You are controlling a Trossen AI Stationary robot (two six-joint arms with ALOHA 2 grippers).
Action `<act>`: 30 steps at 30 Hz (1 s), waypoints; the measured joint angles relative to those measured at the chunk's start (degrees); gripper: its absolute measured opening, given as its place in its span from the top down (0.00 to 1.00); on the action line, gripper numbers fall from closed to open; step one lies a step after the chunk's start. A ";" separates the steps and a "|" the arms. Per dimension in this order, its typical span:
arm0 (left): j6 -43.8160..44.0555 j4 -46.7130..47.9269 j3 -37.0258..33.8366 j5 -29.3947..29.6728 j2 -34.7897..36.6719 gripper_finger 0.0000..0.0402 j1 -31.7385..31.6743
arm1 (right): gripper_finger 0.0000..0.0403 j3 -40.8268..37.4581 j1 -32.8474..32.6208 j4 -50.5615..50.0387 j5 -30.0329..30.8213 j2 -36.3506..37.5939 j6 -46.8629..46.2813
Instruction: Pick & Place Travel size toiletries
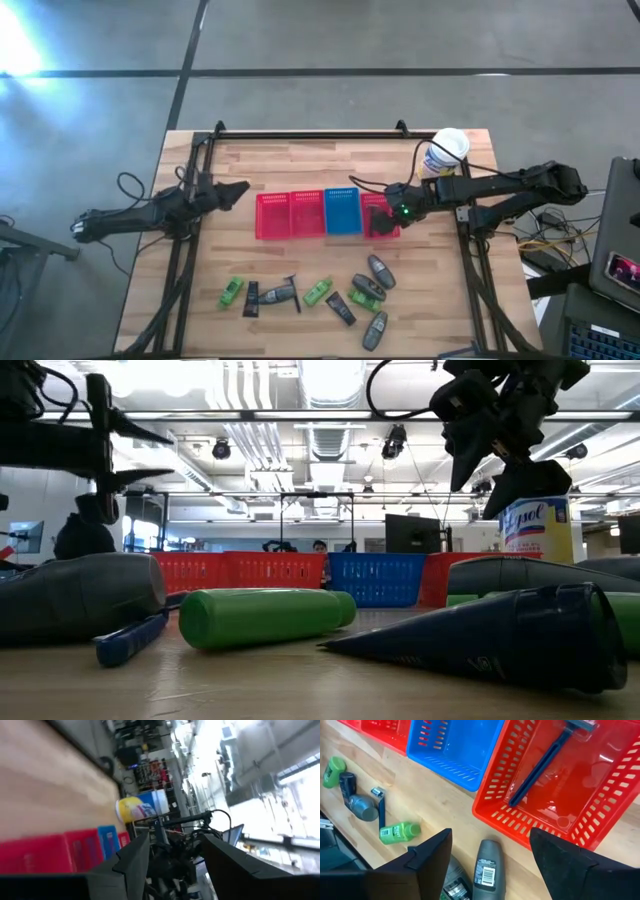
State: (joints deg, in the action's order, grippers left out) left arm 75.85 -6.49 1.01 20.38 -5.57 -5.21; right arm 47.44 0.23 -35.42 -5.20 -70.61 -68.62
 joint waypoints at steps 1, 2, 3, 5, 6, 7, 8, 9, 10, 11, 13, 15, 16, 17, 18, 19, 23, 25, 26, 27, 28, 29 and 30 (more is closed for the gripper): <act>0.91 -0.02 0.60 -0.51 -1.00 0.53 0.04 | 0.35 0.00 0.00 0.00 0.00 0.00 0.02; 1.21 -0.19 1.42 -1.75 -2.10 0.53 0.20 | 0.35 0.00 0.00 -0.01 -0.02 0.00 0.04; 1.03 -0.27 2.42 -3.53 -3.38 0.53 0.45 | 0.35 0.00 0.00 -0.06 -0.02 0.00 0.06; -0.80 0.33 5.13 -7.52 -6.81 0.53 1.26 | 0.35 0.00 0.00 -0.29 -0.02 0.00 0.43; -1.99 1.45 6.86 -9.20 -8.77 0.53 1.81 | 0.34 0.00 0.00 -0.33 -0.01 0.00 0.55; -3.45 2.94 8.94 -10.73 -11.08 0.53 2.53 | 0.33 0.00 0.00 -0.33 0.06 0.00 0.66; -4.65 4.81 11.24 -11.99 -13.55 0.53 3.27 | 0.32 0.00 0.00 -0.33 0.26 0.00 0.66; -5.69 7.15 13.46 -12.90 -16.09 0.53 4.11 | 0.31 0.00 0.00 -0.33 0.45 0.00 0.67; -6.66 10.30 16.04 -13.86 -19.16 0.53 5.07 | 0.30 0.00 0.00 -0.37 0.46 0.00 0.66; -7.65 13.78 18.49 -14.61 -22.35 0.53 6.22 | 0.30 0.00 0.00 -0.39 0.46 0.00 0.35; -9.84 20.20 23.52 -15.76 -29.35 0.53 9.20 | 0.28 0.00 0.00 -0.54 0.46 0.00 -0.44; -11.36 26.55 28.42 -15.96 -36.38 0.53 12.65 | 0.26 0.00 0.00 -0.86 0.44 0.00 -0.37; -11.50 29.24 30.86 -15.97 -40.01 0.53 14.51 | 0.25 0.00 0.00 -0.90 0.44 -0.01 -0.10; -11.62 31.56 33.26 -15.92 -43.27 0.53 16.44 | 0.24 0.00 0.00 -0.94 0.44 0.00 0.07; -12.01 33.56 35.64 -15.62 -46.42 0.53 18.46 | 0.23 0.00 0.00 -1.12 0.44 -0.01 0.49; -12.62 35.11 37.81 -14.89 -49.75 0.53 20.47 | 0.22 0.00 0.00 -1.25 0.44 -0.02 1.03; -13.20 38.44 46.53 -11.10 -60.22 0.53 26.43 | 0.19 0.00 0.00 -1.19 0.34 -0.02 2.89; -13.22 38.80 49.80 -10.76 -64.59 0.53 27.28 | 0.17 0.00 0.00 -1.24 -0.66 -0.02 4.62; -13.10 39.61 50.99 -10.71 -66.78 0.53 27.42 | 0.17 0.00 0.00 -1.20 -1.40 -0.02 5.91; -12.84 39.66 52.43 -10.71 -68.93 0.53 27.58 | 0.16 0.00 0.00 -1.21 -2.36 -0.02 7.21; -12.82 38.98 53.92 -10.72 -70.74 0.53 27.83 | 0.16 0.00 0.00 -1.20 -3.33 -0.02 8.55; -12.99 38.76 55.56 -10.71 -72.48 0.53 28.17 | 0.15 0.00 0.00 -1.22 -4.09 -0.02 9.82; -13.73 38.52 57.06 -10.78 -74.32 0.53 28.63 | 0.15 0.00 0.00 -1.20 -4.59 0.00 11.18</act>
State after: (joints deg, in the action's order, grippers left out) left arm 62.12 32.03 58.07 9.61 -79.89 23.43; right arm 47.44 0.23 -36.62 -9.78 -70.61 -57.45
